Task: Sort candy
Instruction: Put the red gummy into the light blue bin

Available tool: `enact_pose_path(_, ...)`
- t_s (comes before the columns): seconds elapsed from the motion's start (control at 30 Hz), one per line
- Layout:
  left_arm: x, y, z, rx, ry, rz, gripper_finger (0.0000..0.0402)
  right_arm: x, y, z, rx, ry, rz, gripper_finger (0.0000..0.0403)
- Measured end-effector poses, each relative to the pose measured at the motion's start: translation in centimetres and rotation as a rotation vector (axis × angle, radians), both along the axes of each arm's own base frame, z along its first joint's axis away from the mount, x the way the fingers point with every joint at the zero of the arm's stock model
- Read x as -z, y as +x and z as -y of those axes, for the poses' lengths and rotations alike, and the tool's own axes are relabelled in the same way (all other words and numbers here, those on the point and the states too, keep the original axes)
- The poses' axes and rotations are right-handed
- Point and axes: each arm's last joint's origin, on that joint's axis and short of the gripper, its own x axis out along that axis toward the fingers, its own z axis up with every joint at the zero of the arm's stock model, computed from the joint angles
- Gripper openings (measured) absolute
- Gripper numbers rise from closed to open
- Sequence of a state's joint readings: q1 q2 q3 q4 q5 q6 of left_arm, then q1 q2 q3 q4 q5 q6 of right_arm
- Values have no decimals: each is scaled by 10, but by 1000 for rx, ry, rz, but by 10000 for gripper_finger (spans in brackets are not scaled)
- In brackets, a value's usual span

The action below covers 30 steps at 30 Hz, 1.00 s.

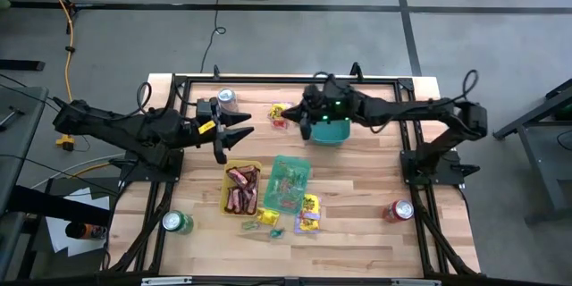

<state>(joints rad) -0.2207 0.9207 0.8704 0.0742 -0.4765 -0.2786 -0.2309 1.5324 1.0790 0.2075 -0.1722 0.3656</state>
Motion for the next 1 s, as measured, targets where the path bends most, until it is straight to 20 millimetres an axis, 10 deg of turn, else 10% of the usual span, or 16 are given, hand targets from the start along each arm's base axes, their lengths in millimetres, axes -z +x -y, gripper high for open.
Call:
enact_pose_path(0.5,-3,-4,1,75,-8,16,189,48,88,30,193,-97,-683,72)
enact_pose_path(1.0,-2,-6,1,82,-4,-2,189,117,108,52,385,199,-860,196)
